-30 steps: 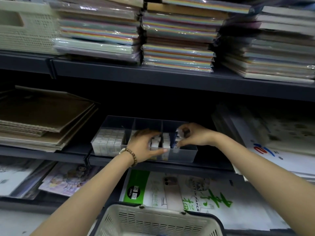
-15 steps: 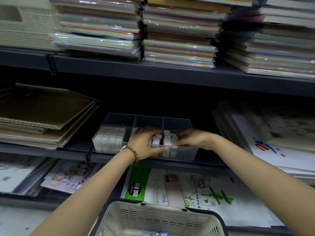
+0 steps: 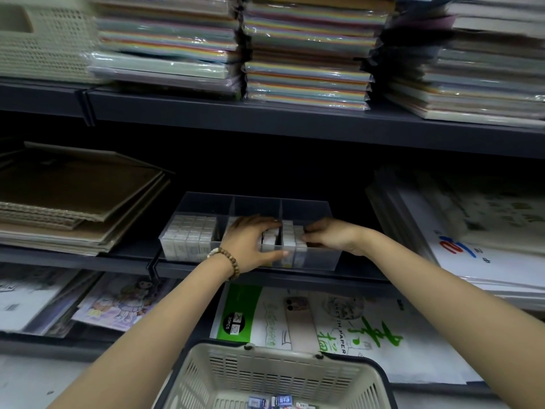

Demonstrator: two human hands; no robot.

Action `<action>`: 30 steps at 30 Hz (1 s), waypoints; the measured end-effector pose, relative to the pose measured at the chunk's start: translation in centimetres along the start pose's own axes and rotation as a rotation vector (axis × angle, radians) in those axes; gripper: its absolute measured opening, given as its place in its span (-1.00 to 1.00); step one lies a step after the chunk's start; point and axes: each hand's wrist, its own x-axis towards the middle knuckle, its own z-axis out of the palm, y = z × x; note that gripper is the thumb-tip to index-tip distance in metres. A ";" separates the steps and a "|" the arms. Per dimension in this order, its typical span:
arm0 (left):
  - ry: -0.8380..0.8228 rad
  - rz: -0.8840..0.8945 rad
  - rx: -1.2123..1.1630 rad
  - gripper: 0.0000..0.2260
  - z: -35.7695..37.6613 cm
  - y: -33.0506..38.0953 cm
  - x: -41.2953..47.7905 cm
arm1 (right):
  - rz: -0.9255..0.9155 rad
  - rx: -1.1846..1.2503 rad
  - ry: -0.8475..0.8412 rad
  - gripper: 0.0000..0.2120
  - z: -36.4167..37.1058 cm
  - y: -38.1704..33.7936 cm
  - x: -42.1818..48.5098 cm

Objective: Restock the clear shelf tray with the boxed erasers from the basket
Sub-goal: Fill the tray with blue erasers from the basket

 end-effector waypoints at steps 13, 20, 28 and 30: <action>0.079 -0.094 -0.527 -0.51 2.7 2.7 -12.3 | -0.208 0.470 0.149 -0.74 6.1 3.7 -10.2; -0.332 -0.447 -0.677 -0.67 15.9 0.7 -22.5 | 0.327 0.546 -0.223 -0.68 23.2 16.0 -11.0; -0.560 -0.755 -0.668 -0.64 25.3 -2.4 -26.9 | 0.614 0.578 -0.217 -0.64 33.2 24.5 -10.6; -0.531 -0.822 -0.641 -0.58 26.9 -3.5 -27.0 | 0.550 0.509 -0.227 -0.61 34.3 24.7 -9.8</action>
